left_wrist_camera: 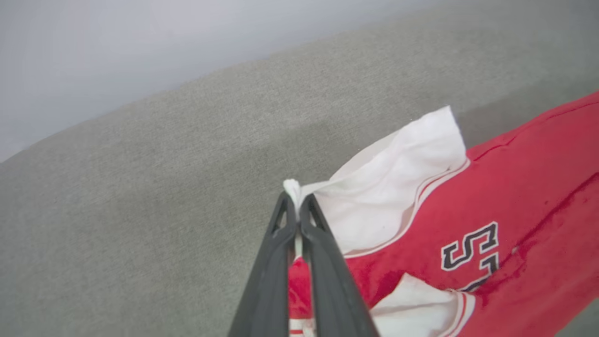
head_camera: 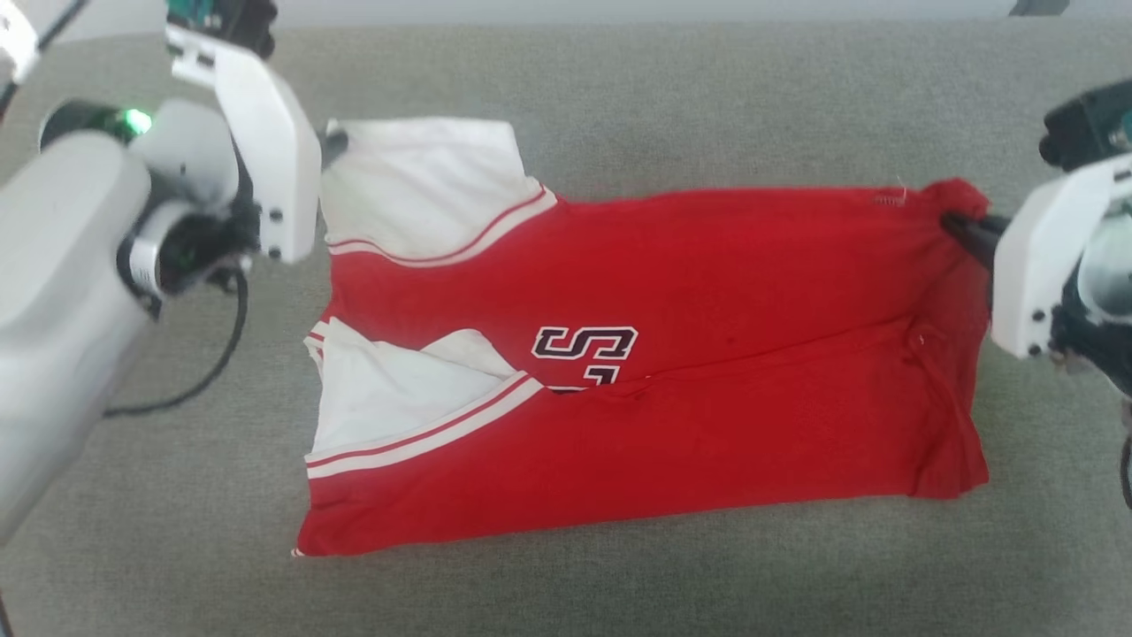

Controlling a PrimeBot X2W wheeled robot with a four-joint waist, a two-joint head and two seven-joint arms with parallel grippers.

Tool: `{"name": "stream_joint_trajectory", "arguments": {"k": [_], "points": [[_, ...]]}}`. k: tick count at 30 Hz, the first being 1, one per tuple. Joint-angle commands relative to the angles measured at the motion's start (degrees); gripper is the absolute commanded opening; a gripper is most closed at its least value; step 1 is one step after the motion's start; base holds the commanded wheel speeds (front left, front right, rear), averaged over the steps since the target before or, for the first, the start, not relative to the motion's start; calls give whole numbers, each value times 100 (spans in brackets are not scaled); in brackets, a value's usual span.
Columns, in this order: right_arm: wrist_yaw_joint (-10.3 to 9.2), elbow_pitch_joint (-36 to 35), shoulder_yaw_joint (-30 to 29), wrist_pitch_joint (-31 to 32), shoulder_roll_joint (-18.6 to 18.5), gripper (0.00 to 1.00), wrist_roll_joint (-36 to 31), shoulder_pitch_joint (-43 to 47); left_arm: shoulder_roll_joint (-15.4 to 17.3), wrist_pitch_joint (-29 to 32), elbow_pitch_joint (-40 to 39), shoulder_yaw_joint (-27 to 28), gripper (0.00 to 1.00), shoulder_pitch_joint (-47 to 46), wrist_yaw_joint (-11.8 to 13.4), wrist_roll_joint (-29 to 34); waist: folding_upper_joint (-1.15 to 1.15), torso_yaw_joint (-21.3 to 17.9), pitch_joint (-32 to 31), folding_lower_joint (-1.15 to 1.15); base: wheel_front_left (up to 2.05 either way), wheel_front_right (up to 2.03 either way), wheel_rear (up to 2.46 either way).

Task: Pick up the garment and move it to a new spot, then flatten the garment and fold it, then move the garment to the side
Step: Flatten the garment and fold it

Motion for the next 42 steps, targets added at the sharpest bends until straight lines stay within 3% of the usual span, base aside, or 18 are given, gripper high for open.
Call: {"name": "stream_joint_trajectory", "arguments": {"k": [1, 14, 18, 23, 25, 26, 27, 28, 29, 31, 32, 33, 42], "points": [[-3, -56, -42, 33, 3, 0, 6, 104, 44, 5, -95, 11, 0, 99, 57, -20, 0, 20, -25, 0, 0, 0, 0], [-4, -1016, -1032, 653, 242, 0, -199, 1710, 1338, 138, -3221, 20, 0, 1786, 1658, -328, 0, 68, -138, 0, 0, 0, 0], [-4, -970, -1108, 690, 411, 0, -255, 1940, 1429, 50, -3476, -59, 0, 2269, 1851, -470, 0, 63, -130, 0, 0, 0, 0], [-4, -747, -1034, 668, 562, 0, -267, 1993, 1292, -23, -3283, -194, 0, 2680, 1834, -679, 0, 51, -157, 0, 0, 0, 0], [-3, -662, -961, 644, 581, 16, -278, 1993, 1229, -84, -3163, -220, 0, 2779, 1800, -689, 0, 49, -187, 0, 0, 0, 0], [-3, -628, -944, 625, 605, 38, -277, 1989, 1201, -102, -3081, -235, 0, 2834, 1775, -715, 0, 49, -216, 0, 0, 0, 0], [-3, -626, -899, 603, 617, 53, -271, 1979, 1167, -122, -3018, -260, 0, 2885, 1755, -742, 0, 47, -241, 0, 0, 0, 0], [-3, -614, -870, 593, 636, 100, -235, 1976, 1134, -166, -2959, -262, 3, 2910, 1719, -736, 0, 45, -264, 0, 0, 0, 0], [-3, -612, -863, 597, 640, 100, -215, 1976, 1106, -220, -2905, -259, 28, 2924, 1689, -719, 0, 46, -290, 0, 0, 0, 0], [-3, -647, -855, 586, 635, 100, -187, 1993, 1088, -292, -2802, -267, 49, 3011, 1639, -743, 0, 48, -364, 0, 0, 0, 0], [-3, -673, -851, 598, 645, 100, -183, 2012, 1103, -355, -2766, -242, 84, 3026, 1629, -744, 0, 46, -405, 0, 0, 0, 0], [-3, -720, -860, 604, 643, 100, -187, 2035, 1110, -416, -2747, -197, 100, 3039, 1629, -761, 0, 50, -437, 0, 0, 0, 0], [-3, -989, -1288, 636, 762, 100, -191, 2197, 1282, -1255, -2983, 112, 100, 3417, 1590, -732, 0, 95, -750, 0, 0, 0, 0]]}}
